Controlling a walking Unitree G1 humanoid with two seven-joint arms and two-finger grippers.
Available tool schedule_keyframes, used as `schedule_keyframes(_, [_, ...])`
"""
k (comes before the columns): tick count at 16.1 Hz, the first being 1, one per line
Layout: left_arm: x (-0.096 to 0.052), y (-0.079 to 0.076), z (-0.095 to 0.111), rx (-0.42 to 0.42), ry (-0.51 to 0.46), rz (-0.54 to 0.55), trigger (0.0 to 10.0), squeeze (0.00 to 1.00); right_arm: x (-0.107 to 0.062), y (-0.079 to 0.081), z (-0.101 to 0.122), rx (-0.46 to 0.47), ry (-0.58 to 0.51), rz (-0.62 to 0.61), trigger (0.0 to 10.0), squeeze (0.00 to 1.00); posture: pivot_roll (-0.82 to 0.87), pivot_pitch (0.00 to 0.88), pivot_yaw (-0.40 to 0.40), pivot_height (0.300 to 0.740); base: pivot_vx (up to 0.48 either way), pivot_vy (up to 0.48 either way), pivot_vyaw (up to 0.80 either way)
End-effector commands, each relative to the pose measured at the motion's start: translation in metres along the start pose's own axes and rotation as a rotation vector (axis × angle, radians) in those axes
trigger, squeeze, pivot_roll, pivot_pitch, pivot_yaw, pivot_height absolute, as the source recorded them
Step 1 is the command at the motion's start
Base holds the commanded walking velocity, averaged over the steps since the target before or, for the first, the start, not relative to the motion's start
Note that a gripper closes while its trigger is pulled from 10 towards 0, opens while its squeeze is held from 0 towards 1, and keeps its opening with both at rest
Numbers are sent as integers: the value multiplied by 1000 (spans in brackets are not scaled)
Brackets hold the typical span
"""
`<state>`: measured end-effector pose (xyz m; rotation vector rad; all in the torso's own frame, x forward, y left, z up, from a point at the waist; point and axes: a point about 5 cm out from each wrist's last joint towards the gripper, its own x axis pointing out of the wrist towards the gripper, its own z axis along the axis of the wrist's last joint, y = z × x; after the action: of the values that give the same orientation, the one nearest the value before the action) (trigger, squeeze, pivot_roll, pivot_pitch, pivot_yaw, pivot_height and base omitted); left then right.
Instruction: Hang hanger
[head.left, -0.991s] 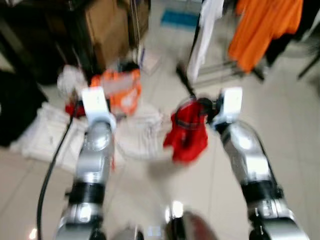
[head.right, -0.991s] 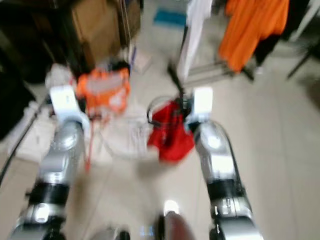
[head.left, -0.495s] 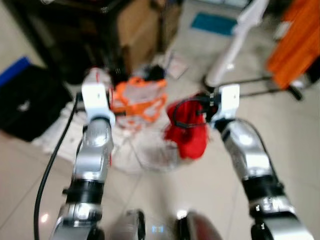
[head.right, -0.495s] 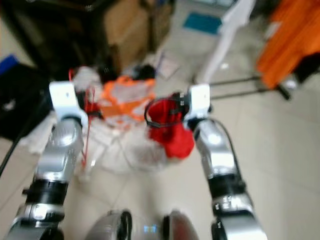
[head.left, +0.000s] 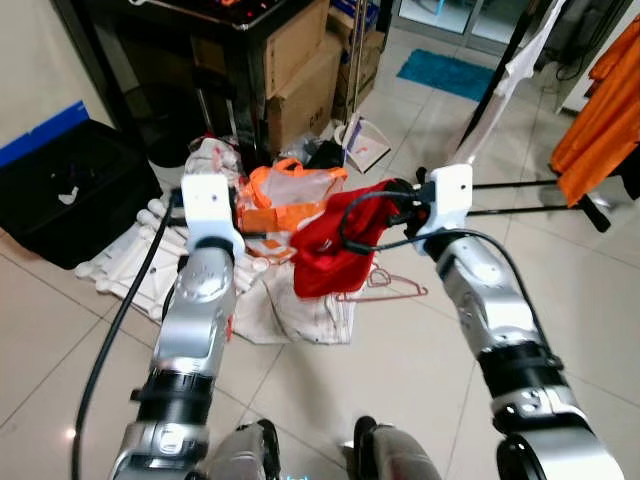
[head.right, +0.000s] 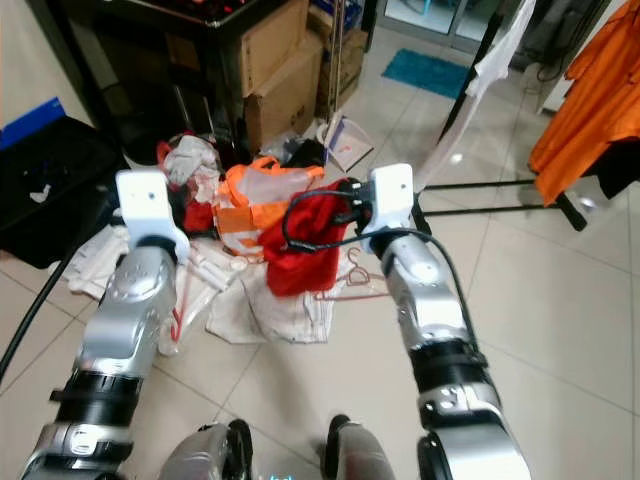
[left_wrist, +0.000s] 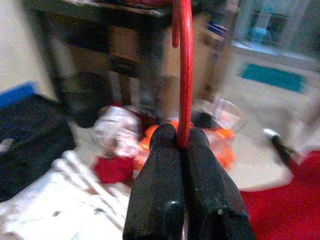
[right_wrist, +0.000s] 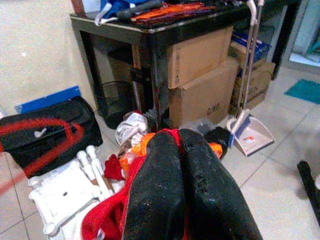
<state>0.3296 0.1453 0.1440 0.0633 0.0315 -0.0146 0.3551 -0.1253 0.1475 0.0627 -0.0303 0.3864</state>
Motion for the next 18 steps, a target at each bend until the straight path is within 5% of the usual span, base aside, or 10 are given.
schedule_keyframes(1, [-3, -10, 6, 43, 9, -173, 10000, 0, 4, -3, 10, -17, -26, -16, 0, 0, -99, 174, -33, 740, 0, 0, 0])
schedule_keyframes(2, [-9, -11, 11, 93, 51, -361, 10000, 0, 8, 0, 16, -22, -31, -2, 0, 0, -99, 174, -33, 740, 0, 0, 0])
schedule_keyframes(4, [-18, -11, 27, 40, 60, -536, 10000, 0, 11, 1, 20, -58, -27, 0, 0, 0, -95, 175, -35, 740, 0, 0, 0])
schedule_keyframes(6, [-33, -10, 46, 89, 47, -729, 10000, 0, 15, 0, 22, -73, -11, -7, 0, 0, -90, 175, -39, 740, 0, 0, 0])
schedule_keyframes(10, [-65, 23, 80, 275, 11, -975, 10000, 0, 21, 2, 19, -96, 31, -6, 0, 0, -82, 181, -47, 740, 0, 0, 0])
schedule_keyframes(12, [-79, 34, 94, 275, 7, -1047, 10000, 0, 23, 0, 17, -111, 46, -22, 0, 0, -77, 184, -46, 740, 0, 0, 0])
schedule_keyframes(18, [-79, 34, 94, 275, 7, -1047, 10000, 0, 23, 0, 17, -111, 46, -22, 0, 0, -77, 184, -46, 740, 0, 0, 0])
